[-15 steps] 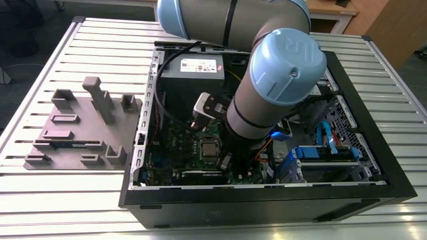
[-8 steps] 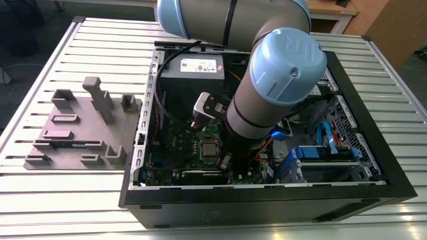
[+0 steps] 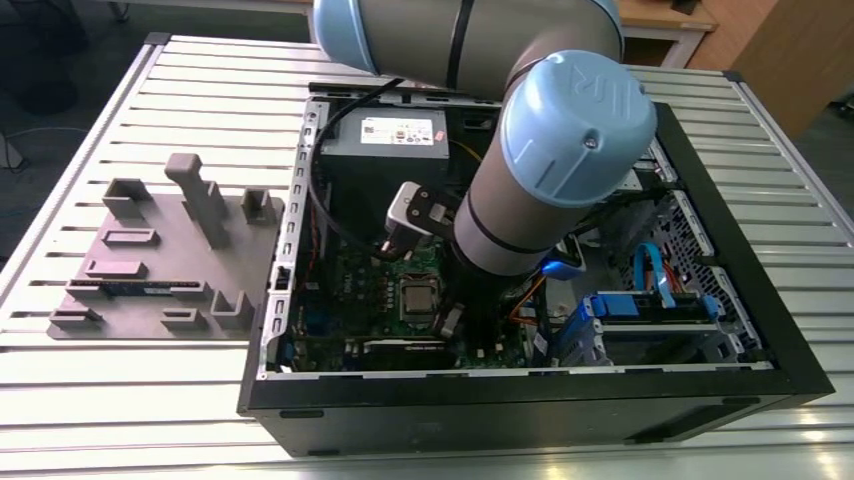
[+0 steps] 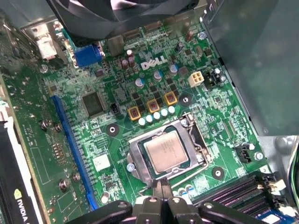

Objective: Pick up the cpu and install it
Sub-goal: 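Install the first cpu locking lever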

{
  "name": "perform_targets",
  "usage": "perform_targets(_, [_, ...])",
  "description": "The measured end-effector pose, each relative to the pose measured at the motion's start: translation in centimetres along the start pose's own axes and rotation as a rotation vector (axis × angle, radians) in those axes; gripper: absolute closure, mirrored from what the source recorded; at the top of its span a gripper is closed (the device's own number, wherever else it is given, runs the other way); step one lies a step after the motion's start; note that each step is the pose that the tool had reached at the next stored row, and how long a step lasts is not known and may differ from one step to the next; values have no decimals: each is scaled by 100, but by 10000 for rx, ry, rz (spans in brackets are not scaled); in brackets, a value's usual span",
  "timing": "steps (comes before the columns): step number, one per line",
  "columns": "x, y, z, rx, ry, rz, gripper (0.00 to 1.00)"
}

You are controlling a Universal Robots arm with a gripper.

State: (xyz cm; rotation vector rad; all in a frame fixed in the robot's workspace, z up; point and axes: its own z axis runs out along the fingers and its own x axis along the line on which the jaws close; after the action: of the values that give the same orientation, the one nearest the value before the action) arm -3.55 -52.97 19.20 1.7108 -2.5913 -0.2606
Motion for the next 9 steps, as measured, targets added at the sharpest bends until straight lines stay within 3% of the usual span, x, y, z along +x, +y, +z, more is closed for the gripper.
perform_targets(3, [1, -2, 10, 8, -14, 101, 89])
perform_targets(7, [3, -6, 33, 59, -115, 793, 89])
perform_targets(9, [0, -6, 36, 68, -144, 940, 89])
